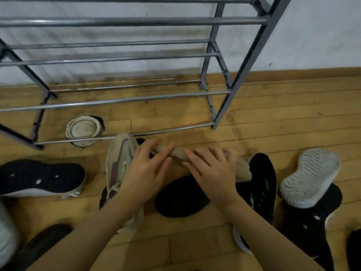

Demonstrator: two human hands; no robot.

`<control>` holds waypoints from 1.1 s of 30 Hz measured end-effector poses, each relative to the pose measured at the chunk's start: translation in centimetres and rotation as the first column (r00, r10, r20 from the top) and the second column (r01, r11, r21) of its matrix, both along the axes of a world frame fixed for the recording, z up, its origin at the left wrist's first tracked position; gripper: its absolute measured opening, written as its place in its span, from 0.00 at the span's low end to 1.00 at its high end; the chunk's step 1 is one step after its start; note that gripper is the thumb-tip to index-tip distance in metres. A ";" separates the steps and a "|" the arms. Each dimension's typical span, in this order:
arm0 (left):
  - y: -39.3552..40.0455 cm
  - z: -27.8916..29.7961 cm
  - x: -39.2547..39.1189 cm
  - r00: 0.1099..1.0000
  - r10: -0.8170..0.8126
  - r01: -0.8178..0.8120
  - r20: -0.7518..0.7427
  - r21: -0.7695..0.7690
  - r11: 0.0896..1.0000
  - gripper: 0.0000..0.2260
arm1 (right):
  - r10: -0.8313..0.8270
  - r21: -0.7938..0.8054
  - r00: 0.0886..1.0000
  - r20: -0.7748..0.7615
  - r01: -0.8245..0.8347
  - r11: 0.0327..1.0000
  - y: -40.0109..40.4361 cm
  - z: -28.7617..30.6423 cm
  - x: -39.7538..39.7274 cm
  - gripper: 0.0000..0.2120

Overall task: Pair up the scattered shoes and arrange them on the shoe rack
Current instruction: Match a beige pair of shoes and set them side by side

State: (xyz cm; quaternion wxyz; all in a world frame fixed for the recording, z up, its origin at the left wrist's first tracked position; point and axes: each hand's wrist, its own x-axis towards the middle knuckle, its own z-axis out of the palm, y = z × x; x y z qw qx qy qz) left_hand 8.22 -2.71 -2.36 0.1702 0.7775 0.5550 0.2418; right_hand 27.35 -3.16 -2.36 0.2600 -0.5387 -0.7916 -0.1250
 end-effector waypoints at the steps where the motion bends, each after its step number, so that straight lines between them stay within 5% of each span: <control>1: -0.6 -0.4 -0.5 0.998 0.037 -0.041 -0.059 -0.071 0.997 0.19 | 0.010 -0.059 1.000 0.009 -0.010 0.998 -0.6 -0.4 -0.8 0.09; 5: -2.3 -1.4 -0.9 0.955 0.083 -0.143 -0.286 -0.194 0.970 0.22 | 0.024 -0.399 0.997 -0.071 -0.050 0.915 -2.6 -1.7 -2.0 0.13; 11: -3.2 -1.8 -1.0 0.978 0.055 -0.090 -0.202 -0.169 0.982 0.22 | 0.111 -0.590 0.934 -0.340 -0.304 0.748 -1.2 -1.1 0.8 0.15; 20: -1.1 -2.7 -0.7 0.977 -0.189 0.201 0.096 -0.138 0.970 0.24 | -0.106 -0.553 0.943 -0.317 -0.092 0.828 -3.9 -1.8 -0.6 0.20; 23: 0.2 -2.9 -0.7 0.978 -0.158 0.184 0.133 -0.212 0.960 0.24 | -0.207 -0.648 0.913 -0.352 -0.078 0.757 -2.8 -1.9 0.6 0.23; 27: -0.6 -3.7 -0.5 0.996 -0.079 0.052 -0.049 -0.417 0.908 0.30 | -0.229 -0.824 0.961 -0.152 0.005 0.567 -0.8 -3.8 1.6 0.24; 33: -0.1 -3.2 0.7 0.989 -0.039 0.007 -0.145 -0.216 0.976 0.28 | -0.168 -0.604 0.915 -0.366 -0.096 0.791 -2.2 -5.6 -0.1 0.20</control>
